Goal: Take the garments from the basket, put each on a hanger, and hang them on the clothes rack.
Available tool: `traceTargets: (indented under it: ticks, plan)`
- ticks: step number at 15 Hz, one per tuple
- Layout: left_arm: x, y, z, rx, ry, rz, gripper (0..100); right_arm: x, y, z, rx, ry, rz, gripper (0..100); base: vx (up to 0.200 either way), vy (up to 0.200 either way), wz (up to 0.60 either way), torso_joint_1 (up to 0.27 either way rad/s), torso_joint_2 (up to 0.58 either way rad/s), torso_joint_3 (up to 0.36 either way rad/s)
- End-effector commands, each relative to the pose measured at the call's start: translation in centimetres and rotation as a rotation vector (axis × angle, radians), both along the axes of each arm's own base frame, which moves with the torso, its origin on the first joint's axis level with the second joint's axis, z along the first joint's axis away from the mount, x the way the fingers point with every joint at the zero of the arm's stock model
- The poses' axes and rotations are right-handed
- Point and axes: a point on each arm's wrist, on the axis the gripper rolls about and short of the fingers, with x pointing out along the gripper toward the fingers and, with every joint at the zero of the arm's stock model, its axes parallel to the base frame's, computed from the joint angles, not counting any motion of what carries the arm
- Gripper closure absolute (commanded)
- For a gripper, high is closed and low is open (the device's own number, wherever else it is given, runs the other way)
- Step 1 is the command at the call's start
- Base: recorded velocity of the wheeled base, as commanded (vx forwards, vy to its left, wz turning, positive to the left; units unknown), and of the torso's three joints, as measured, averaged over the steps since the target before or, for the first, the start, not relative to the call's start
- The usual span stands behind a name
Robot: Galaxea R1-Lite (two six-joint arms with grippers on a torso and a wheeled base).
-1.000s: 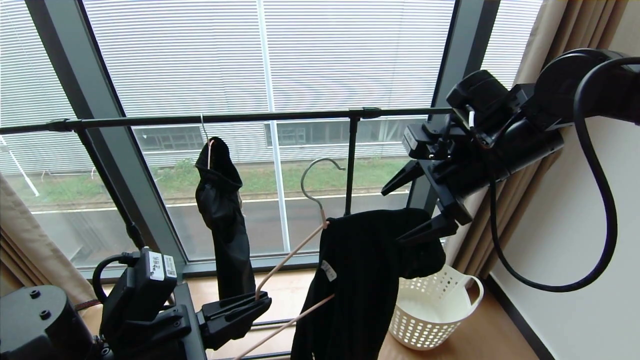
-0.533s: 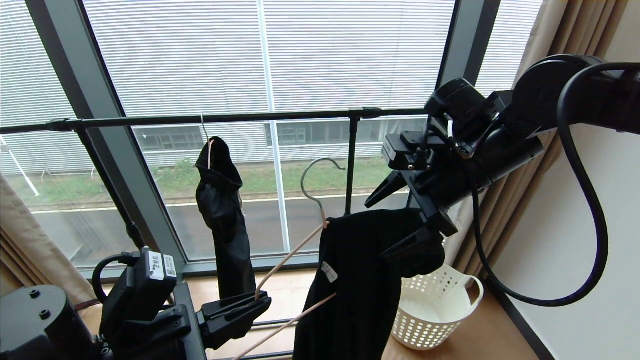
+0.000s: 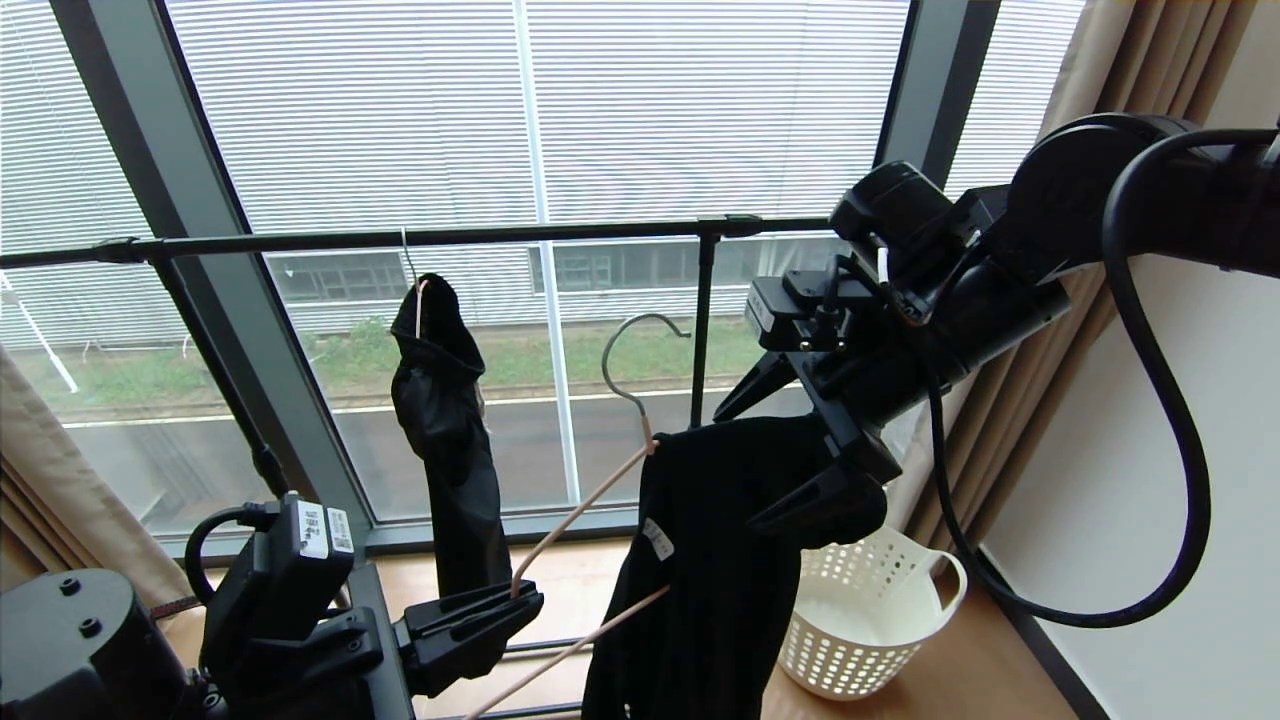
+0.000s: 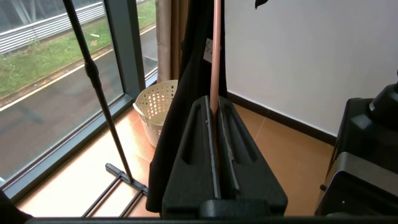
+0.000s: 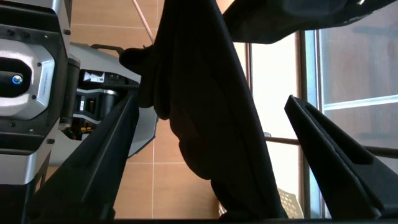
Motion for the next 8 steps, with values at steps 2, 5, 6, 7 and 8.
traceTargets:
  ticks: [2, 5, 6, 7, 8]
  plan:
    - [0.01, 0.00, 0.00, 0.000, 0.001, 0.000, 100, 0.04, 0.66, -0.62, -0.011, 0.015, 0.014, 0, 0.000, 0.000, 0.00, 0.000, 0.00, 0.000]
    - [0.01, 0.00, 0.00, 0.000, 0.001, 0.000, 100, 0.32, 1.01, -1.15, -0.016, 0.021, 0.018, 0, 0.000, 0.000, 0.00, 0.000, 0.00, 0.000]
    - [0.04, -0.03, -0.01, 0.000, 0.001, 0.000, 100, 0.38, 1.04, -1.27, -0.019, 0.023, 0.018, 0, 0.000, 0.000, 0.00, 0.000, 0.00, 0.000]
    - [0.02, -0.01, -0.02, 0.000, 0.001, 0.000, 100, 0.38, 1.04, -1.27, -0.019, 0.023, 0.018, 0, 0.000, 0.000, 0.00, 0.000, 0.00, 0.000]
    - [0.02, -0.01, -0.03, 0.001, 0.002, 0.000, 100, 0.36, 1.17, -1.32, -0.018, 0.024, 0.022, 100, 0.000, 0.000, 0.00, 0.000, 0.00, 0.000]
